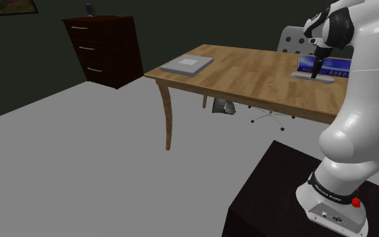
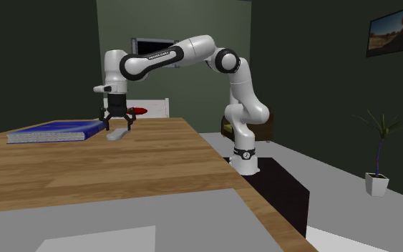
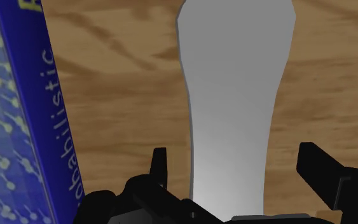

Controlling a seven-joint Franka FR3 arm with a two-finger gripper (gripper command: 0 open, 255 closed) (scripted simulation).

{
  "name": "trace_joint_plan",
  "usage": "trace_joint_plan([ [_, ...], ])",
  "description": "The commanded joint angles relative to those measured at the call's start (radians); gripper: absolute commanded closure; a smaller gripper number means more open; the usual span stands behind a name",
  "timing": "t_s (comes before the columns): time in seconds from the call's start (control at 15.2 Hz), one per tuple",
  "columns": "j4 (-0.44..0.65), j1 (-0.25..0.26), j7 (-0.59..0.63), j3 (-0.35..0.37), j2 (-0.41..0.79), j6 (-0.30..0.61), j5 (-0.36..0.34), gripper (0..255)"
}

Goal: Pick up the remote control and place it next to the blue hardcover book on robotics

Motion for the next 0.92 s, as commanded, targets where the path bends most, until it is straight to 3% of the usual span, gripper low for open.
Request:
trace_joint_plan([
  [0.0,0.000,0.000,0.000,0.000,0.000,0.000,0.000,0],
  [0.33,0.097,-0.002,0.015,-0.011,-0.025,-0.115,-0.021,0],
  [0.86,0.097,-0.002,0.015,-0.011,-0.025,-0.115,-0.021,0],
])
